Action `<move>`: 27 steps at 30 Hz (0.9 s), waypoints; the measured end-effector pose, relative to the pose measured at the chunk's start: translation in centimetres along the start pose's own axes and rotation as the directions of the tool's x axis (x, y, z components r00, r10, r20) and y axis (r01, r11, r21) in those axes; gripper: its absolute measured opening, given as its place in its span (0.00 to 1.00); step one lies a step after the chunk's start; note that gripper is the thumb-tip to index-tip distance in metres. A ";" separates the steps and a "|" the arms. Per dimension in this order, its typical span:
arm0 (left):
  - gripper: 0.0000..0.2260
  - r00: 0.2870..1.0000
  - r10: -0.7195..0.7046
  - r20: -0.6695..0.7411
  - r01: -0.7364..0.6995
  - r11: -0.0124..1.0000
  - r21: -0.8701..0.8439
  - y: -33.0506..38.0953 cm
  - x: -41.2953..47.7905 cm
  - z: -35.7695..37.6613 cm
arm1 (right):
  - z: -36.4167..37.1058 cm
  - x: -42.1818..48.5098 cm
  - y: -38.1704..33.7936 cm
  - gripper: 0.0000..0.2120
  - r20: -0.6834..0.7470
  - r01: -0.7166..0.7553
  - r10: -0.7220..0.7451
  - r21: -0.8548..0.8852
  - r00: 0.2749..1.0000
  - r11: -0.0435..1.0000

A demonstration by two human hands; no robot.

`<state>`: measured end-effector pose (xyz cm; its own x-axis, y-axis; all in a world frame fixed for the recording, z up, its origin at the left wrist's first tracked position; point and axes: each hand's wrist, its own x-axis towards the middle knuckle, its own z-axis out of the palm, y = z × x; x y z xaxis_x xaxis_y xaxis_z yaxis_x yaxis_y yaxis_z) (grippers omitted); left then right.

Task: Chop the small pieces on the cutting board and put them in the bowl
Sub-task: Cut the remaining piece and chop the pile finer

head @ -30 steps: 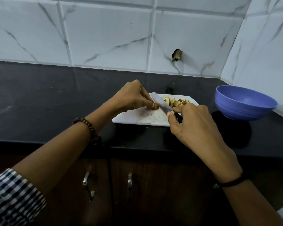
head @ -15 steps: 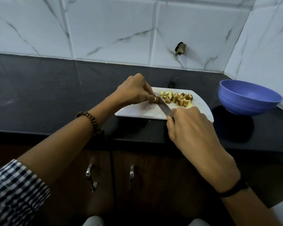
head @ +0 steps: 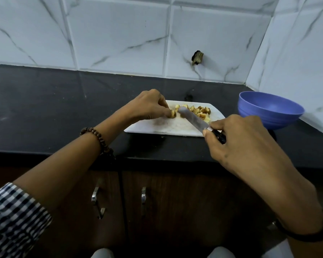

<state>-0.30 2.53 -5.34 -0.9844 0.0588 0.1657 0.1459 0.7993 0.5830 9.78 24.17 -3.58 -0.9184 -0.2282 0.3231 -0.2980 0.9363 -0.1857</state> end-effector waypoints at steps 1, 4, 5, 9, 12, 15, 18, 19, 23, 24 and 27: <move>0.12 1.000 0.003 0.005 -0.003 1.000 0.007 0.0 0.0 0.1 | 0.3 0.2 0.0 0.17 0.003 -0.005 0.005 -0.002 1.000 1.000; 0.13 1.000 0.019 0.019 -0.019 1.000 0.015 0.2 -0.2 0.2 | 1.2 0.8 -0.3 0.17 0.041 -0.020 0.021 -0.013 0.999 1.000; 0.13 0.999 0.024 0.023 -0.024 1.000 0.019 0.2 -0.3 0.1 | 1.5 1.0 -0.4 0.17 0.049 -0.021 0.022 -0.019 0.999 1.000; 0.10 0.999 -0.018 -0.047 0.016 0.999 -0.037 -0.6 -0.3 -0.4 | 2.1 1.5 -1.1 0.16 0.075 -0.016 0.018 -0.026 0.997 1.000; 0.08 0.993 -0.077 -0.094 0.060 0.983 -0.175 -1.6 -0.3 -1.4 | 2.7 1.7 -1.6 0.15 0.079 0.013 -0.013 0.000 0.997 1.000; 0.07 0.988 -0.072 -0.136 0.031 0.960 -0.279 -2.2 -0.5 -2.0 | 3.6 1.5 -2.6 0.13 0.047 0.086 -0.089 0.060 0.995 0.994; 0.07 0.987 -0.065 -0.144 0.015 0.947 -0.321 -2.0 -0.7 -1.8 | 4.1 1.6 -3.2 0.14 0.054 0.121 -0.129 0.128 0.990 0.984; 0.07 0.989 -0.061 -0.137 0.013 0.945 -0.327 -1.8 -0.7 -1.7 | 4.1 1.7 -3.1 0.14 0.055 0.110 -0.119 0.138 0.991 0.984; 0.07 0.990 -0.055 -0.134 0.009 0.946 -0.323 -0.9 -0.6 -0.4 | 3.6 1.9 -1.5 0.15 0.001 0.038 -0.039 0.127 0.999 0.991; 0.08 0.990 -0.047 -0.136 0.003 0.951 -0.310 -0.8 -0.4 0.0 | 3.4 1.9 -1.1 0.16 -0.008 0.016 -0.016 0.120 1.000 0.993; 0.07 0.991 -0.046 -0.127 0.013 0.969 -0.245 -0.7 0.1 1.0 | 3.0 2.1 0.1 0.16 -0.029 -0.023 0.027 0.112 0.999 0.993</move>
<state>-0.59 2.53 -6.53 -0.9695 -0.0544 0.2389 0.1526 0.6290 0.7623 7.01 22.96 -5.69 -0.9182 -0.1953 0.3445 -0.3037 0.9056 -0.2962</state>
